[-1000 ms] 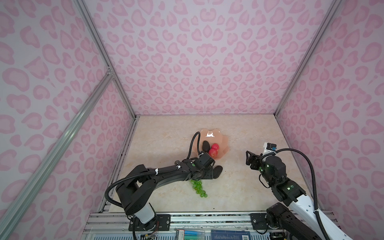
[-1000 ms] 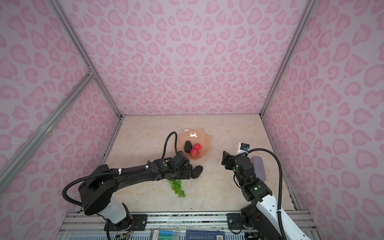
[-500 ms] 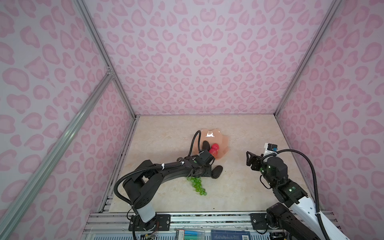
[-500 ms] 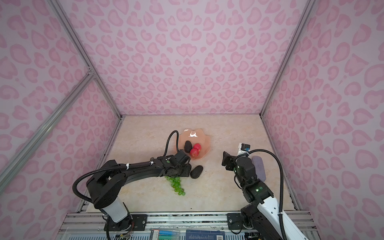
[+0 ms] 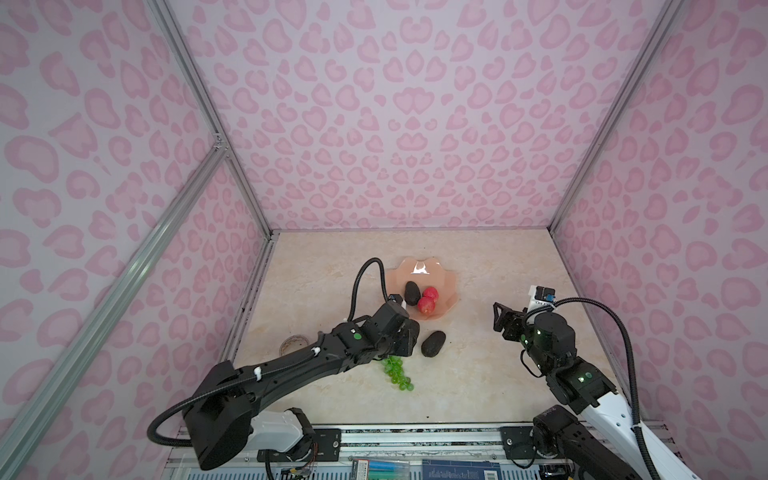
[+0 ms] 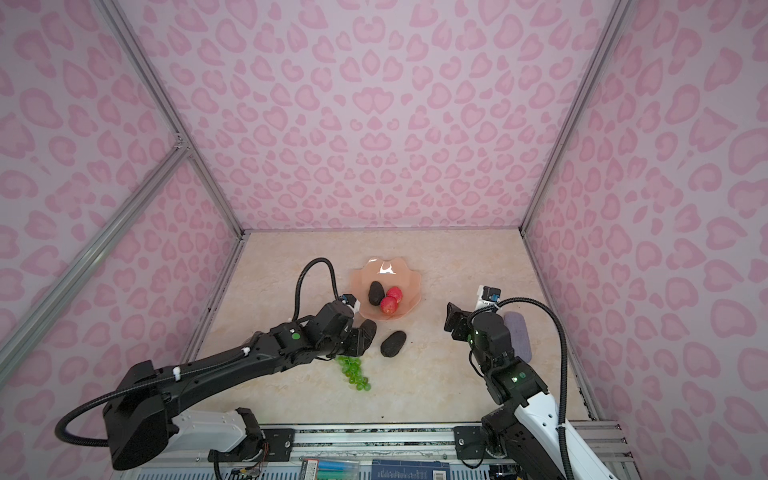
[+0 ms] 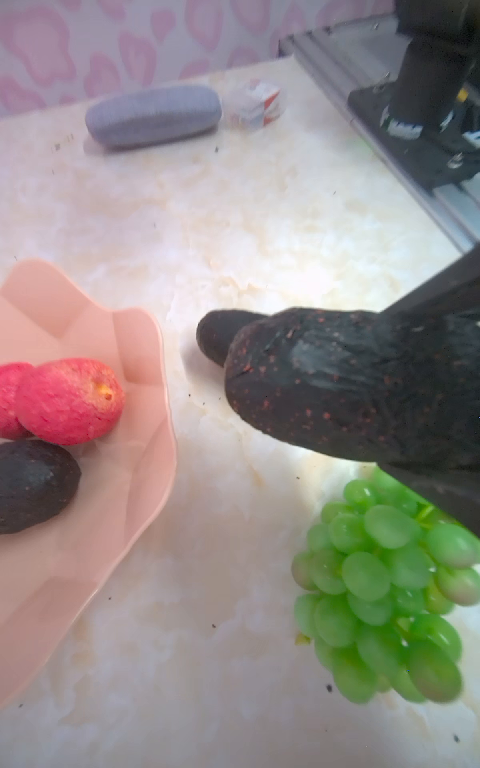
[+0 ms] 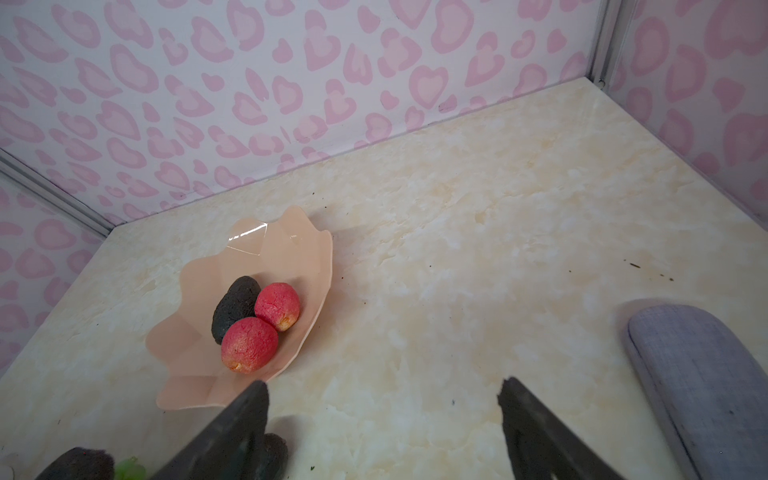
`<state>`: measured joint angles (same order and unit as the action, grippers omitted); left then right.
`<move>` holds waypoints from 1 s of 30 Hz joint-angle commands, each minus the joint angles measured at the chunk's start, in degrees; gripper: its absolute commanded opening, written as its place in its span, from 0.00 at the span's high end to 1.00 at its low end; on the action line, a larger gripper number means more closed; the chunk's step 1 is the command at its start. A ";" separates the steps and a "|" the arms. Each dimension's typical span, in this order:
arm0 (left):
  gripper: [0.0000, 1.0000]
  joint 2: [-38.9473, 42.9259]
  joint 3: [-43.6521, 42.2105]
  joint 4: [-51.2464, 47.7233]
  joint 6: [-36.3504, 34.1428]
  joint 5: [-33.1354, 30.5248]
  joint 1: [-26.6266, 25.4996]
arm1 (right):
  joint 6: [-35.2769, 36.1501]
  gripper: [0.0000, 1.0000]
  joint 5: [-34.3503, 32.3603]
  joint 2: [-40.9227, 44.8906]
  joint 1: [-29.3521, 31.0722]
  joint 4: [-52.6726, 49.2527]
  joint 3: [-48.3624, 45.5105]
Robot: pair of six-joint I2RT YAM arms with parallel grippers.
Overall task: Place and organize the fake fruits in the fruit bowl
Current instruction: 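Carry the avocado with the left gripper and release it in the bowl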
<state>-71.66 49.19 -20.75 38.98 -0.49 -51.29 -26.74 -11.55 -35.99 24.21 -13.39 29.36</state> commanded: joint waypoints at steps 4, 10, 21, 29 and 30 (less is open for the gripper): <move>0.53 2.66 6.50 -1.45 -6.75 -3.16 3.59 | 0.49 0.13 -0.34 -0.09 -0.12 -1.27 -0.01; 0.53 -9.33 14.12 2.21 -11.03 -2.46 9.29 | -0.60 0.13 -0.63 1.69 -0.12 -2.55 0.05; 0.53 -27.16 22.80 1.73 -12.44 -4.87 15.74 | -1.21 0.14 -1.01 4.16 -0.13 -4.48 -0.45; 0.49 -32.68 25.41 2.98 -11.92 -4.02 16.41 | -0.65 0.14 -1.63 4.52 -0.13 -5.27 -0.10; 0.48 -32.92 25.73 2.91 -11.91 -4.23 16.39 | -0.59 0.14 -1.72 4.52 -0.12 -5.29 -0.10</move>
<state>-103.74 73.60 -19.62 27.00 -4.34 -34.89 -27.83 -12.16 -31.64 24.10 -18.52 29.28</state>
